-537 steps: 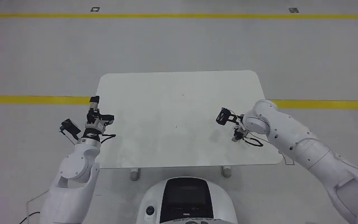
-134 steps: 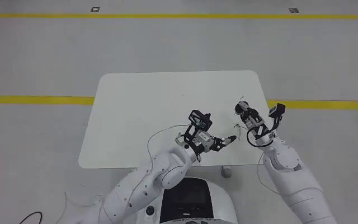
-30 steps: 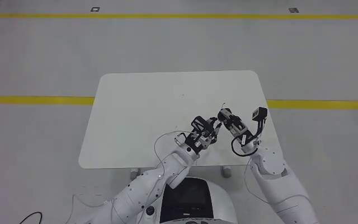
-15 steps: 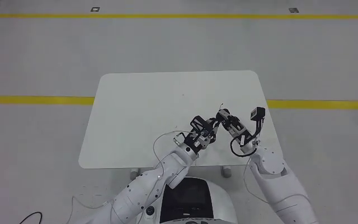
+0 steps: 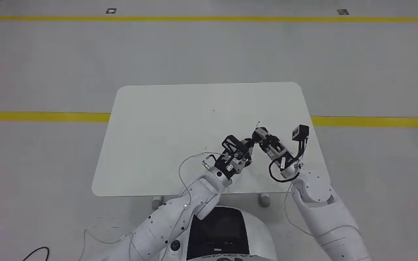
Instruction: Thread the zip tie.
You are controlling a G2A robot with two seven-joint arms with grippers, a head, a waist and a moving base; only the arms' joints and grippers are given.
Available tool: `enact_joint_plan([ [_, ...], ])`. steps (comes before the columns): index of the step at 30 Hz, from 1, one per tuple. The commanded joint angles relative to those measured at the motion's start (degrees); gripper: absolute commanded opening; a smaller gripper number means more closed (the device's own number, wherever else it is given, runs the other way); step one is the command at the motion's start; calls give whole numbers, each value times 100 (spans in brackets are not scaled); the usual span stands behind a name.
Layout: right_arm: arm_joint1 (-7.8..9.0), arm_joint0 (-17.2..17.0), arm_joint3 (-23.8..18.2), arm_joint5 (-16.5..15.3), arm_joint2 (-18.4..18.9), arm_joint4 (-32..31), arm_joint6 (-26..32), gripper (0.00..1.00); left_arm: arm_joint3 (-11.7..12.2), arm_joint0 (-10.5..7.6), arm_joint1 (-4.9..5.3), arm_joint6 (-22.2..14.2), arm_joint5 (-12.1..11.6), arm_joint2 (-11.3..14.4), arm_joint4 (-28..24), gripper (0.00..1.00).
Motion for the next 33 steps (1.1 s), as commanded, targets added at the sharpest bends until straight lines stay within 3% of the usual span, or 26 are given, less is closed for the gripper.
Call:
enact_joint_plan([
  [1, -4, 5, 11, 0, 3, 7, -1, 100, -8, 12, 1, 8, -8, -16, 12, 0],
  [11, 11, -66, 0, 0, 235, 62, -5, 100, -120, 100, 45, 45, -114, -151, 192, 0],
  [19, 25, -138, 77, 39, 480, 922, 475, 100, -280, 149, 117, 177, -440, -308, 380, 0],
  [31, 25, -138, 77, 39, 480, 922, 475, 100, -282, 170, 117, 218, -460, -315, 343, 0],
  [33, 25, -138, 77, 39, 480, 922, 475, 100, -197, 117, 153, 273, -419, -389, 731, 0],
])
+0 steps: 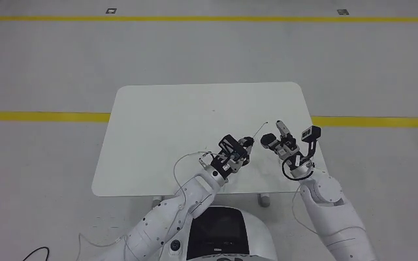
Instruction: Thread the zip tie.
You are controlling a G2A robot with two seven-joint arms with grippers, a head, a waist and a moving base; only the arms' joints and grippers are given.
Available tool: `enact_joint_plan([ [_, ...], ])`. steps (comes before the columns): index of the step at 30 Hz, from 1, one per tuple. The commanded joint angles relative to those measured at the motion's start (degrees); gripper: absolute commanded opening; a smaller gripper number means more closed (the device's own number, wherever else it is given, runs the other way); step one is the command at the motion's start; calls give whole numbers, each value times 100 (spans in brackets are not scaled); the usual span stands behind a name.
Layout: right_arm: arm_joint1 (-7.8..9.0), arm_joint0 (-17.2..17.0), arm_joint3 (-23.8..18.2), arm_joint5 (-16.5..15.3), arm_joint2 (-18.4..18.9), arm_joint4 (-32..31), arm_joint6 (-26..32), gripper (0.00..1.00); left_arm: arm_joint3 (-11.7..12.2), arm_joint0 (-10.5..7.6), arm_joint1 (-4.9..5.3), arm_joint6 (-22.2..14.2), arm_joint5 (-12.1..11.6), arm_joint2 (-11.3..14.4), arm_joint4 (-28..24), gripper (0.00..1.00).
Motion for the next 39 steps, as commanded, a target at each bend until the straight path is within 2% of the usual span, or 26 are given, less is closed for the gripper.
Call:
enact_joint_plan([
  [1, 0, 0, 0, 0, 0, 0, 0, 100, 48, -33, 42, 92, 158, -50, 662, 0],
  [2, 0, 0, 0, 0, 0, 0, 0, 100, 44, -15, 60, 166, 214, -52, 781, 0],
  [3, -1, -4, -7, 91, -3, 51, 16, 100, 103, -95, 111, 243, 320, -27, 781, 0],
  [5, 16, 15, 12, 286, 52, 141, 228, 100, 281, -338, 243, 343, 492, 190, 781, 0],
  [7, 48, 49, 67, 516, 152, 142, 486, 100, 496, -697, 435, 467, 718, 566, 781, 0],
  [9, 76, 81, 102, 728, 233, 232, 805, 100, 674, -985, 630, 603, 1085, 974, 781, 0],
  [11, 106, 120, 151, 899, 309, 214, 1067, 100, 802, -1258, 801, 757, 1317, 1313, 781, 0],
  [14, 148, 174, 238, 1076, 387, 178, 1496, 100, 930, -1631, 1073, 987, 1619, 1848, 781, 0],
  [16, 169, 223, 332, 1154, 431, 206, 1717, 100, 973, -1855, 1246, 1015, 1828, 2191, 781, 0],
  [17, 176, 248, 368, 1196, 438, 231, 1817, 100, 977, -1940, 1313, 1022, 1901, 2324, 781, 0],
  [20, 195, 328, 466, 1290, 448, 283, 2073, 100, 904, -2141, 1508, 1027, 1913, 2586, 781, 0],
  [23, 196, 409, 573, 1320, 432, 327, 2078, 100, 790, -2131, 1644, 811, 1913, 2524, 781, 0],
  [25, 190, 434, 606, 1305, 392, 313, 2057, 100, 744, -2124, 1681, 831, 1913, 2536, 781, 0],
  [33, 190, 434, 606, 1305, 392, 313, 2057, 100, 785, -2161, 1679, 778, 1894, 2516, 781, 0],
  [39, 190, 434, 606, 1305, 392, 313, 2057, 100, 930, -2570, 1668, 852, 1306, 2371, 781, 0],
])
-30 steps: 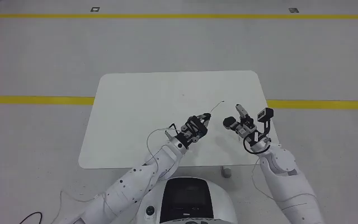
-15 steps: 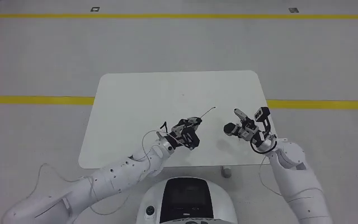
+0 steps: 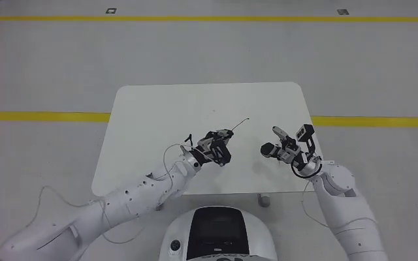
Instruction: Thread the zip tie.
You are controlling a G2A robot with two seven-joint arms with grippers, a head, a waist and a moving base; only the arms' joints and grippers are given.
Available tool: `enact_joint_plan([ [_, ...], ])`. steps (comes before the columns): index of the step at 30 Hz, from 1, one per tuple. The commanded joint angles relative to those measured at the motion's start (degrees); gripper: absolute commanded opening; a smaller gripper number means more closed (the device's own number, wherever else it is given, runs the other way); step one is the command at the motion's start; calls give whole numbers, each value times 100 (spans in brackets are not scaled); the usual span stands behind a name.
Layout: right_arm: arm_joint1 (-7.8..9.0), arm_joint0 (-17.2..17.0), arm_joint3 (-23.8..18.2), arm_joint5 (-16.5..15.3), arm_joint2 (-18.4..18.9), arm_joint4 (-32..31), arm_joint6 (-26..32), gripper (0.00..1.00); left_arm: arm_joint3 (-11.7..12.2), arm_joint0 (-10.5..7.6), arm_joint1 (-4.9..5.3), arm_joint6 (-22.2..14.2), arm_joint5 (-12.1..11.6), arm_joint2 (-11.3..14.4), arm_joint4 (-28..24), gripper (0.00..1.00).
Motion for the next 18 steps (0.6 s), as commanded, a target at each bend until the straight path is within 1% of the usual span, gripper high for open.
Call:
enact_joint_plan([
  [1, 0, 0, 0, 0, 0, 0, 0, 100, 78, -123, -1, 129, -353, -89, 0, 0],
  [3, 0, 0, 0, 0, 0, 0, 0, 100, 201, -244, 5, 220, -679, -158, 0, 0],
  [4, 0, 0, 0, 0, 0, 0, 0, 100, 258, -309, 9, 280, -927, -177, 0, 0],
  [8, 0, 0, 0, 0, 0, 0, 0, 100, 525, -469, 38, 546, -1480, -266, 0, 0],
  [9, 0, 0, 0, 0, 0, 0, 0, 100, 577, -497, 47, 645, -1571, -260, 0, 0],
  [11, 0, 0, 0, 0, 0, 0, 0, 100, 713, -573, 77, 881, -1711, -227, 0, 0],
  [12, 0, 0, 0, 0, 0, 0, 0, 100, 779, -626, 97, 999, -1740, -167, 0, 0],
  [15, 0, 0, 0, 0, 0, 0, 0, 100, 1004, -764, 170, 1421, -1724, 48, 0, 0],
  [17, 0, 0, 0, 0, 0, 0, 0, 100, 1100, -799, 211, 1633, -1715, 113, 0, 0],
  [18, 0, 0, 0, 0, 0, 0, 0, 100, 1140, -792, 236, 1796, -1748, 113, 0, 0],
])
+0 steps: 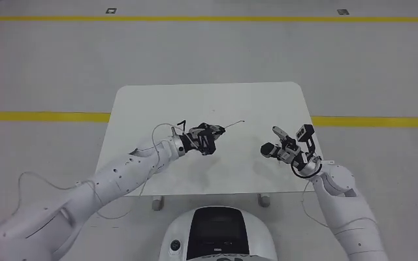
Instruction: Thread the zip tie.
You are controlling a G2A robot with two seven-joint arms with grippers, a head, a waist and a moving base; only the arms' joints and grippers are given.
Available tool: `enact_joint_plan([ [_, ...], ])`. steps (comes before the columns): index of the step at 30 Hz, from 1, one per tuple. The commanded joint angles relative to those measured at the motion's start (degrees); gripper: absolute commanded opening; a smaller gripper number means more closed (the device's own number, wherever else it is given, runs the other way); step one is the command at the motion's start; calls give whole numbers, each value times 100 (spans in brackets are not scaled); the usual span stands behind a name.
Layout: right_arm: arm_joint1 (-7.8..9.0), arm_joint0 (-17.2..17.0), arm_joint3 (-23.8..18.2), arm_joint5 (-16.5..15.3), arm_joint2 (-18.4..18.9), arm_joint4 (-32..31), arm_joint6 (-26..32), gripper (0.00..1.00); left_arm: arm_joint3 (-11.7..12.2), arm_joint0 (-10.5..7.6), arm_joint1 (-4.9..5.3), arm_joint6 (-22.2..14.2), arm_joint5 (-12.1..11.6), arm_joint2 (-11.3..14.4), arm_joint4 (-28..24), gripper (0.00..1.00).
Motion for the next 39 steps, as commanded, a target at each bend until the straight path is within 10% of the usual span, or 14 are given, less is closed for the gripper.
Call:
enact_joint_plan([
  [1, 0, 0, 0, 0, 0, 0, 0, 100, 71, 1, 47, 292, -69, -2, 0, 0],
  [14, 0, 0, 0, 0, 0, 0, 0, 100, 160, -144, 411, 1845, -643, 192, 0, 0],
  [26, 0, 0, 0, 0, 0, 0, 0, 100, 129, -118, 418, 1811, -657, 189, -2, 0],
  [39, 0, 0, 0, 0, 0, 0, 0, 100, 53, -1190, 1086, 2637, -948, 773, 0, 0],
])
